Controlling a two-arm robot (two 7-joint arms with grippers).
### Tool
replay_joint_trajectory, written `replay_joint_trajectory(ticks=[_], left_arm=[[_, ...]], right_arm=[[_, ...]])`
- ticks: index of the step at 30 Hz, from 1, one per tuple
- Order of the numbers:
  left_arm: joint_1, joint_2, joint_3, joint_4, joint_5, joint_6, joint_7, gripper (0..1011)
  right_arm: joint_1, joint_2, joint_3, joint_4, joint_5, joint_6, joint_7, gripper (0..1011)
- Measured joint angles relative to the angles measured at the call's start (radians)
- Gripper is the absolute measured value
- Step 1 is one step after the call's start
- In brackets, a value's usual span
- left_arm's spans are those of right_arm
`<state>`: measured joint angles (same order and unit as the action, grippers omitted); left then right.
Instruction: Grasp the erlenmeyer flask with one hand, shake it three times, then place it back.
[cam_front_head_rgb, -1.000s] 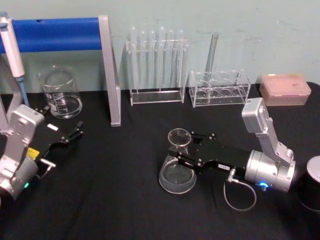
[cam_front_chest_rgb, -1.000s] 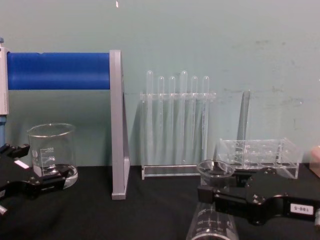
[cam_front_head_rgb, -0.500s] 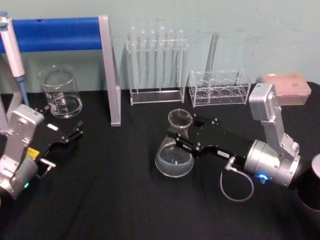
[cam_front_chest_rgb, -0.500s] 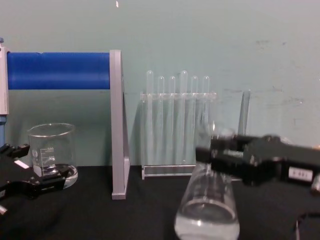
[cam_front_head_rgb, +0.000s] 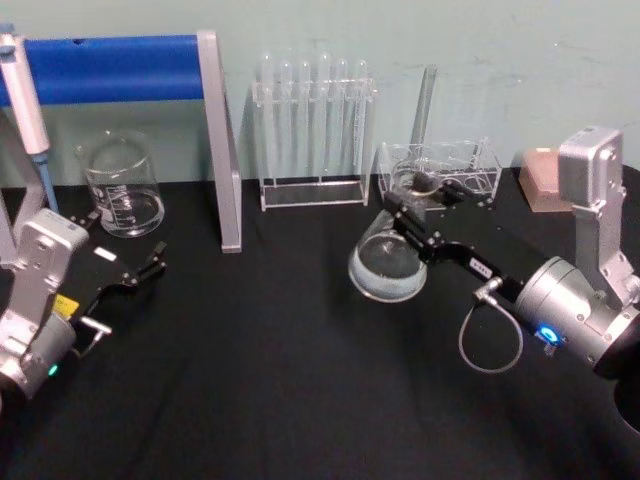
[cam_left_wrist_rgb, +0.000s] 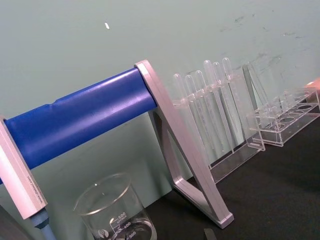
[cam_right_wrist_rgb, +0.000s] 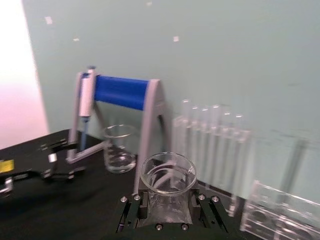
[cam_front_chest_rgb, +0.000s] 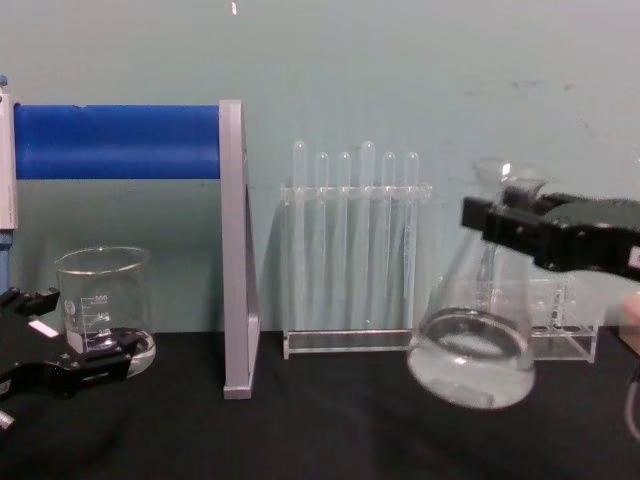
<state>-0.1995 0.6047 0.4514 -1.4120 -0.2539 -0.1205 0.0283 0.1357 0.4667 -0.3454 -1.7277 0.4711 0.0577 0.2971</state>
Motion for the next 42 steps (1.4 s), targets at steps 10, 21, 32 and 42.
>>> replay_joint_trajectory(ticks=[10,21,32,42], left_arm=[[0.0,0.0,0.0,0.0,0.0,0.0,0.0,1001],[0.0,0.0,0.0,0.0,0.0,0.0,0.0,1001],[0.0,0.0,0.0,0.0,0.0,0.0,0.0,1001],[0.0,0.0,0.0,0.0,0.0,0.0,0.0,1001]], right_arm=[[-0.061,-0.045,0.054,-0.057,-0.065,0.042,-0.142,456],[-0.078,-0.068,0.076,-0.066,-0.105,0.071,-0.166,456],[-0.04,-0.093,0.054,-0.035,-0.131,0.077,-0.095,456],[0.051,-0.116,-0.053,0.034,-0.135,0.059,0.074,456]])
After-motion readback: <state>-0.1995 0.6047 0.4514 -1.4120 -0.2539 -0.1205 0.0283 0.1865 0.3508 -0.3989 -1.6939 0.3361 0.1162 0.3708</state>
